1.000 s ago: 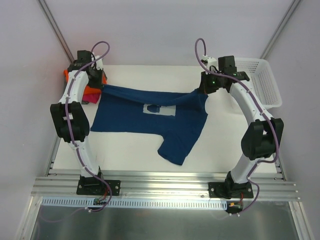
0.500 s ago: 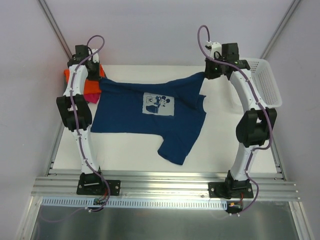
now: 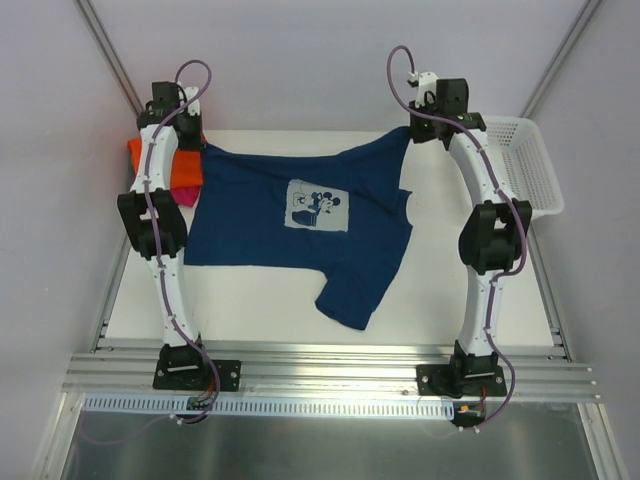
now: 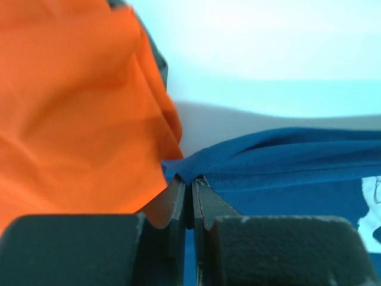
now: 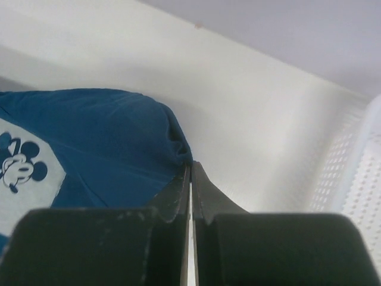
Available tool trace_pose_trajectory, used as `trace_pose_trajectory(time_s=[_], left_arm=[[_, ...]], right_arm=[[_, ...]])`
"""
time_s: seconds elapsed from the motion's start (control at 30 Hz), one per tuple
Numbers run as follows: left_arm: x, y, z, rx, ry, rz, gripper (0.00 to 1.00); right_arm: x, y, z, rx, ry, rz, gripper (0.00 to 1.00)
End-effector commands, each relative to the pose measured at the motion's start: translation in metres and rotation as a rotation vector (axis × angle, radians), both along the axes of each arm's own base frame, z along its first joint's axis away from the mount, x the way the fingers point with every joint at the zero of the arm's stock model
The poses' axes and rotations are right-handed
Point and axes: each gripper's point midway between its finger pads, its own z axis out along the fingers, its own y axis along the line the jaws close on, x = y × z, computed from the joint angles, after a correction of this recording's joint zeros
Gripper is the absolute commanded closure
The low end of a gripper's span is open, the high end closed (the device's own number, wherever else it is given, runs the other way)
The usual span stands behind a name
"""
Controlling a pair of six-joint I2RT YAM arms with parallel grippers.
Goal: Fold and stack the t-shirts
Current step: Fold the flattened tshirt in 1/3 of the way
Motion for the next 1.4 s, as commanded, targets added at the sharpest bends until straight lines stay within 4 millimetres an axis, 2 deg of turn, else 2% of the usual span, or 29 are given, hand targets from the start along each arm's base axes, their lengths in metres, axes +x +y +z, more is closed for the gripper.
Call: trace_pose_trajectory(time_s=[0.0,0.03,0.1,0.3,0.43,0.47,0.5,0.53,0.57,0.63,0.7,0.73,0.8,0.83,1.17,1.37], left_arm=[[0.02,-0.01,0.033,0.01,-0.11,-0.038,1.0],[0.022,-0.014,0.037,0.015,-0.123,-0.05,1.0],[0.024,-0.015,0.039,0.019,-0.134,-0.052,1.0],[0.028,-0.02,0.047,0.027,-0.162,-0.065,1.0],[0.022,-0.019,0.051,0.028,-0.159,-0.067,1.0],[0.016,-0.021,0.043,0.023,-0.136,-0.072,1.0],[0.012,-0.02,0.05,0.026,-0.143,-0.077,1.0],[0.009,-0.018,0.048,0.032,-0.136,-0.085,1.0],[0.003,-0.017,0.045,0.034,-0.123,-0.089,1.0],[-0.003,-0.01,0.042,0.039,-0.108,-0.083,1.0],[-0.011,-0.009,0.04,0.034,-0.092,-0.081,1.0],[-0.014,-0.006,0.04,0.035,-0.088,-0.08,1.0],[-0.019,-0.005,0.039,0.029,-0.08,-0.078,1.0],[-0.021,-0.005,0.037,0.025,-0.073,-0.075,1.0],[-0.036,-0.011,0.015,-0.01,-0.007,-0.073,1.0],[-0.064,-0.016,-0.019,-0.039,0.102,-0.07,1.0]], right_arm=[[0.03,-0.01,0.068,-0.025,-0.231,-0.024,0.99],[0.034,-0.016,0.076,-0.021,-0.252,-0.037,0.99],[0.038,-0.02,0.08,-0.019,-0.27,-0.06,0.99],[0.034,-0.027,0.09,-0.004,-0.285,-0.08,1.0],[0.021,-0.019,0.081,0.011,-0.23,-0.047,0.99],[0.013,-0.016,0.086,0.022,-0.224,-0.032,0.99],[0.004,-0.014,0.07,0.026,-0.173,-0.024,0.99],[-0.002,-0.01,0.068,0.033,-0.157,-0.014,0.99],[-0.01,-0.009,0.074,0.044,-0.156,-0.004,0.99],[-0.024,-0.006,0.059,0.054,-0.092,0.005,0.99],[-0.038,-0.004,0.06,0.066,-0.065,0.016,0.99],[-0.046,-0.002,0.049,0.066,-0.031,0.023,0.99],[-0.058,0.002,0.048,0.067,-0.014,0.04,0.99],[-0.064,0.002,0.036,0.066,0.02,0.041,1.0],[-0.091,0.015,0.008,0.08,0.123,0.083,0.99],[-0.109,0.021,-0.01,0.102,0.197,0.099,0.99]])
